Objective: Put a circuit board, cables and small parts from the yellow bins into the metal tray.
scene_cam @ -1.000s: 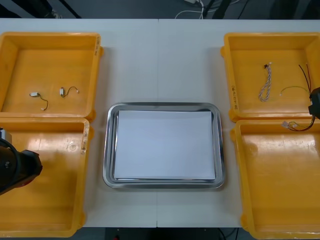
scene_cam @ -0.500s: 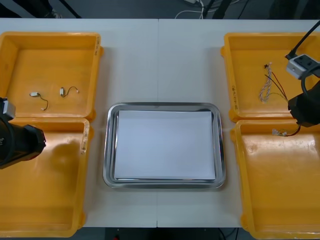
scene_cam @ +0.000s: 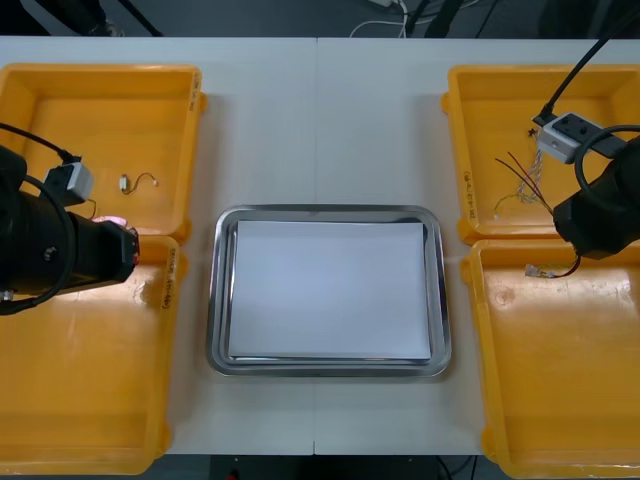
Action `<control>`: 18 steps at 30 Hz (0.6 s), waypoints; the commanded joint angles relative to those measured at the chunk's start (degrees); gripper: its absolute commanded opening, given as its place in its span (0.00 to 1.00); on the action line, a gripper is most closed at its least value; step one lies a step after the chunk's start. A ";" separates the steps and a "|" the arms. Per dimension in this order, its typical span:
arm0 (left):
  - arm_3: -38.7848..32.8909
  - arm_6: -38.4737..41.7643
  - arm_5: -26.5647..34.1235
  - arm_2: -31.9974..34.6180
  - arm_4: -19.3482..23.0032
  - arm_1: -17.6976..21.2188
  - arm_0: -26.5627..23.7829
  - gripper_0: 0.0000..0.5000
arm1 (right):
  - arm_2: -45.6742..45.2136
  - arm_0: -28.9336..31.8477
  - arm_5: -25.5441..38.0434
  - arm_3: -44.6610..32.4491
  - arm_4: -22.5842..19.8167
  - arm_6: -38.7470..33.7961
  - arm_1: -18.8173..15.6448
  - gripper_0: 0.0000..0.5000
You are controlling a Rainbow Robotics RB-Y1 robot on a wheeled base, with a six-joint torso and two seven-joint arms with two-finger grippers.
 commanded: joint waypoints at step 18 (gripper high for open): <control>-1.86 1.41 0.44 -18.72 4.07 3.05 -14.56 0.00 | 11.23 -3.48 0.25 -6.85 2.81 3.53 0.14 0.00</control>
